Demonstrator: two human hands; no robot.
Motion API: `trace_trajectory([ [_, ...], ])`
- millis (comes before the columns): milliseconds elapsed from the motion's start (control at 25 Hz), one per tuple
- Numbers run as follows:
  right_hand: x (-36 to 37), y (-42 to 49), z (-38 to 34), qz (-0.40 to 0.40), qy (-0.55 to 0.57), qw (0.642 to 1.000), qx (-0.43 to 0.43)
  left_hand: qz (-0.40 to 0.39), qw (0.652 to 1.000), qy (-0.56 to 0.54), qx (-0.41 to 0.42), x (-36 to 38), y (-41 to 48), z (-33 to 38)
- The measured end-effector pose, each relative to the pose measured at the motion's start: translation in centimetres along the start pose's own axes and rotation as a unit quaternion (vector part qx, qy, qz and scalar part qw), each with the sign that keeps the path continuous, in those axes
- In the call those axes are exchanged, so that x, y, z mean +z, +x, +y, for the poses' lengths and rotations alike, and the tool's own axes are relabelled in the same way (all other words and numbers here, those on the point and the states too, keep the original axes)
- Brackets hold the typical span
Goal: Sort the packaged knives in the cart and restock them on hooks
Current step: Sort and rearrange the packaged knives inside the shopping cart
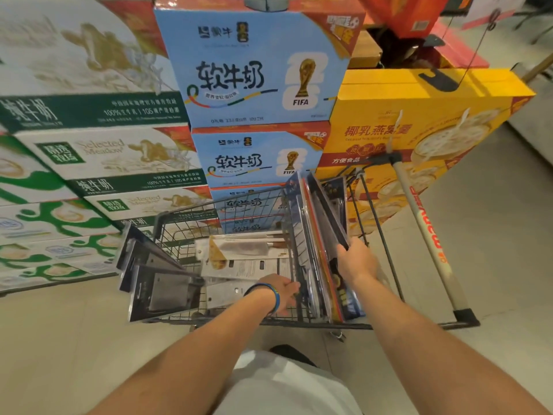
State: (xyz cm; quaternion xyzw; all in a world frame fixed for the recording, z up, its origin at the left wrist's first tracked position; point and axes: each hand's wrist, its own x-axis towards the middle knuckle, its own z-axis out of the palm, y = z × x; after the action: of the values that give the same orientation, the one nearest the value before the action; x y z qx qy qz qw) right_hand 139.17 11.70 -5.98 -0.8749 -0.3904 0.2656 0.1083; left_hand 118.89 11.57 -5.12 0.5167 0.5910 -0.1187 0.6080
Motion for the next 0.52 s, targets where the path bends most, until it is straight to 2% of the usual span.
trace_trajectory([
  [80,1.6,-1.2,0.0,-0.048,-0.001,0.998,0.033,-0.022,0.999,0.019,0.021,-0.2,0.3,-0.1],
  [120,2.0,-1.6,-0.4,-0.063,-0.039,0.996,0.046,-0.030,0.999,0.024,0.030,-0.4,0.4,-0.2],
  [200,1.7,-2.2,-2.2,-0.006,-0.093,0.995,0.032,-0.047,0.998,-0.010,0.034,-0.4,0.5,-0.5],
  [280,1.3,-3.4,-4.8,0.097,-0.012,0.994,-0.038,-0.068,0.995,-0.040,0.055,-0.2,0.5,-0.6],
  [360,1.1,-5.6,-7.1,0.162,0.121,0.973,-0.110,-0.068,0.993,-0.071,0.066,0.1,0.6,0.0],
  [440,1.0,-8.3,-8.9,0.153,0.177,0.959,-0.158,-0.064,0.991,-0.092,0.070,0.5,0.4,0.5],
  [480,1.2,-9.3,-9.7,0.125,0.171,0.958,-0.193,-0.046,0.990,-0.114,0.063,0.5,0.8,0.3],
  [520,1.8,-10.0,-10.4,0.088,0.152,0.957,-0.232,-0.032,0.994,-0.084,0.055,0.4,1.0,-0.4],
])
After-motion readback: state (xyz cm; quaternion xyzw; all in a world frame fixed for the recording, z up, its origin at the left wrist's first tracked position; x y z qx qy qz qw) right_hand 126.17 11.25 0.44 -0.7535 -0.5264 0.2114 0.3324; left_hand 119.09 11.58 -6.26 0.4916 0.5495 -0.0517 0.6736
